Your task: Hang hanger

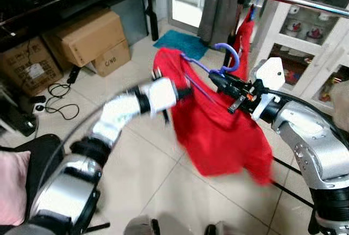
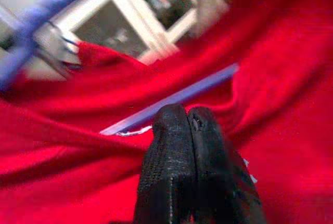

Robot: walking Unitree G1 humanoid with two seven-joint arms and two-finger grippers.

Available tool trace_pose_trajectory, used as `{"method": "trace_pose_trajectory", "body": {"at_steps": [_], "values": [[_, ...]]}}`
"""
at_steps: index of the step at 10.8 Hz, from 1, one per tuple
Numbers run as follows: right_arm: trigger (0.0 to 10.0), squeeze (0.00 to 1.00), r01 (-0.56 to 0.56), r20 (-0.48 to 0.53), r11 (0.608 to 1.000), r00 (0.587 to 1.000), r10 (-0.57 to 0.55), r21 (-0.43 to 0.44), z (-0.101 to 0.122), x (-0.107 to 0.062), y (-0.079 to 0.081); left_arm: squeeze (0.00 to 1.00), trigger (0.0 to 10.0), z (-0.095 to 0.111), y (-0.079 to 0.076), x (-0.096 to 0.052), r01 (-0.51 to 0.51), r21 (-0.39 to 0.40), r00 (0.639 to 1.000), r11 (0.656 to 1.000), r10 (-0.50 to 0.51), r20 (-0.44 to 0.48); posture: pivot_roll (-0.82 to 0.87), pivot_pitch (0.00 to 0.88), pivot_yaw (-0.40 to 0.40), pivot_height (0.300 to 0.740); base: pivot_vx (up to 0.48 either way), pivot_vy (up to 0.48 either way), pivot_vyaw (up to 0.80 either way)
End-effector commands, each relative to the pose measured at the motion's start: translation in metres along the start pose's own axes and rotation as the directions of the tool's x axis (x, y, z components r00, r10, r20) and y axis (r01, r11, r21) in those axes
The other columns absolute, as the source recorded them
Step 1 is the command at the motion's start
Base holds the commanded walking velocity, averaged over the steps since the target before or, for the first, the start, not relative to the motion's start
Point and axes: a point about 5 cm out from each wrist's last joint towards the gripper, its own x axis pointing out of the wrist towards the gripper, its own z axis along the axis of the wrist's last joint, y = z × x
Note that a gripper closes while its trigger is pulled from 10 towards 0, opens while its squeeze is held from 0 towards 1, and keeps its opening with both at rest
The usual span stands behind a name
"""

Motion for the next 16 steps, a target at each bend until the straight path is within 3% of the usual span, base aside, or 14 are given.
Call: {"method": "trace_pose_trajectory", "body": {"at_steps": [1,3,4,5,7,8,9,10,12,14,16], "values": [[0.0,0.00,0.039,-0.004,0.997,0.999,-0.039,-0.063,0.005,0.001,-0.008,0.00,0.0,0.005,-0.007,0.006,0.071,-0.005,0.997,0.997,-0.071,0.026,-0.07,0.000,0.054,0.740,0.000,0.000,0.00],[0.0,0.00,0.056,-0.098,0.985,0.993,-0.073,-0.160,-0.010,-0.005,-0.017,0.00,0.0,0.012,-0.007,0.005,0.075,0.001,0.995,0.997,-0.075,0.065,-0.07,0.000,0.052,0.740,0.000,0.000,0.00],[0.0,0.00,0.038,-0.144,0.977,0.987,-0.070,-0.210,-0.017,-0.009,-0.018,0.00,0.0,0.019,0.004,0.003,0.013,0.018,0.995,1.000,-0.014,0.099,-0.07,0.000,0.049,0.740,0.000,0.000,0.00],[0.0,0.00,-0.002,-0.211,0.969,0.976,-0.052,-0.247,-0.030,-0.017,-0.019,0.00,0.0,0.028,0.028,-0.008,-0.104,0.057,0.988,0.993,0.097,0.124,-0.07,0.000,0.048,0.740,0.000,0.000,0.00],[0.0,0.00,-0.041,-0.271,0.967,0.962,-0.030,-0.251,-0.044,-0.031,-0.023,0.00,0.0,0.026,0.061,-0.040,-0.200,0.136,0.980,0.970,0.198,0.026,-0.06,0.000,0.046,0.740,0.000,0.000,0.00],[0.0,0.00,-0.083,-0.220,0.980,0.975,0.043,-0.179,-0.038,-0.036,-0.020,0.00,0.0,0.022,0.077,-0.060,-0.228,0.199,0.968,0.953,0.244,-0.059,-0.06,0.000,0.050,0.740,0.000,0.000,0.00],[0.0,0.00,-0.090,-0.102,0.993,0.991,0.082,-0.077,-0.023,-0.038,-0.020,0.00,0.0,0.012,0.079,-0.071,-0.191,0.239,0.959,0.952,0.233,-0.163,-0.06,0.000,0.051,0.740,0.000,0.000,0.00],[0.0,0.00,-0.126,0.003,0.992,0.992,0.126,0.001,-0.008,-0.040,-0.019,0.00,0.0,0.000,0.072,-0.074,-0.130,0.227,0.952,0.965,0.186,-0.245,-0.06,0.000,0.054,0.740,0.000,0.000,0.00],[0.0,0.00,-0.118,0.160,0.987,0.982,0.101,0.105,0.016,-0.043,-0.026,0.00,0.0,-0.017,0.046,-0.066,-0.034,0.125,0.955,0.992,0.069,-0.289,-0.06,0.000,0.058,0.740,0.000,0.000,0.00],[0.0,0.00,-0.174,0.165,0.974,0.975,0.149,0.146,0.019,-0.050,-0.024,0.00,0.0,-0.027,0.041,-0.061,-0.095,0.082,0.945,0.992,0.116,-0.307,-0.06,0.000,0.059,0.740,0.000,0.000,0.00],[0.0,0.00,-0.073,0.155,0.985,0.987,0.048,0.160,0.018,-0.047,-0.033,0.00,0.0,-0.017,0.034,-0.043,-0.079,0.042,0.974,0.996,0.086,-0.212,-0.06,0.000,0.059,0.740,0.000,0.000,0.00]]}}
